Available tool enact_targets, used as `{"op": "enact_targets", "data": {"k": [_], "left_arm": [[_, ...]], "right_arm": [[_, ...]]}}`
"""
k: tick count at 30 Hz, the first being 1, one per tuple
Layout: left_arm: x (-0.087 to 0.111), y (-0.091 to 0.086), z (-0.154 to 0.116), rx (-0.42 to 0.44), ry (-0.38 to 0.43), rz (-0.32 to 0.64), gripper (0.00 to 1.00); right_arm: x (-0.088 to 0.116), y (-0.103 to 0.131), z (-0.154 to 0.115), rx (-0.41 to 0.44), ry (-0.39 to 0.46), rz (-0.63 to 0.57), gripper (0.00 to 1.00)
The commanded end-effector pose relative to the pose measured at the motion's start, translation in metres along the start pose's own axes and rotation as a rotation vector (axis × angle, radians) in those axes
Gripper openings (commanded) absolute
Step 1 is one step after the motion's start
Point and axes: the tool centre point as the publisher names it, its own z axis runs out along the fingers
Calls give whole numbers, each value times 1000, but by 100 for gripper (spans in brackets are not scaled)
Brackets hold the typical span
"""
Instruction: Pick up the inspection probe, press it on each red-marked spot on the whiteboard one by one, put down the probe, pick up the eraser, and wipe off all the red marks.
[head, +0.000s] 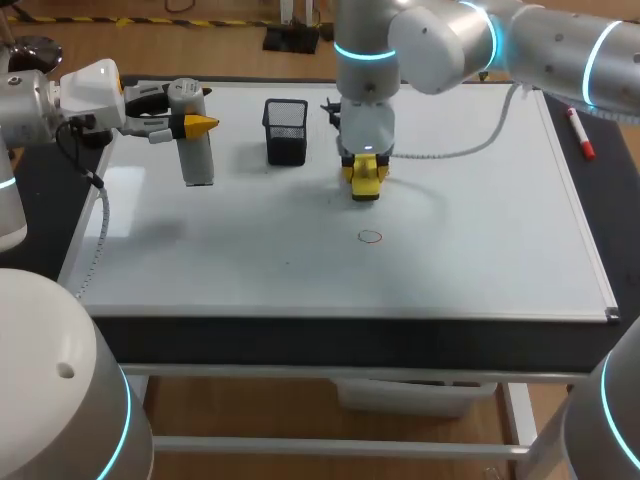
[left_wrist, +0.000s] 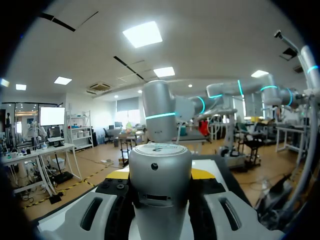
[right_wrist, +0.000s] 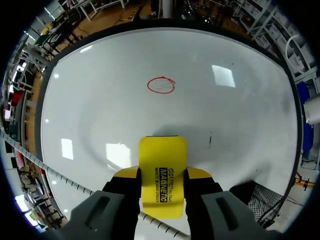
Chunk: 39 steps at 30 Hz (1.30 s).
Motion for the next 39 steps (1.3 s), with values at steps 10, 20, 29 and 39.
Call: {"op": "enact_targets", "data": {"k": [10, 20, 29, 39], "left_arm": [[0, -1, 0, 0, 1, 0, 0], [0, -1, 0, 0, 1, 0, 0], [0, -1, 0, 0, 1, 0, 0], [0, -1, 0, 0, 1, 0, 0]], "right_arm": [[100, -42, -30, 47, -11, 140, 0], [178, -55, -34, 37, -17, 271, 0], [227, -51, -24, -2, -41, 359, 0], [249, -46, -24, -4, -13, 385, 0]]}}
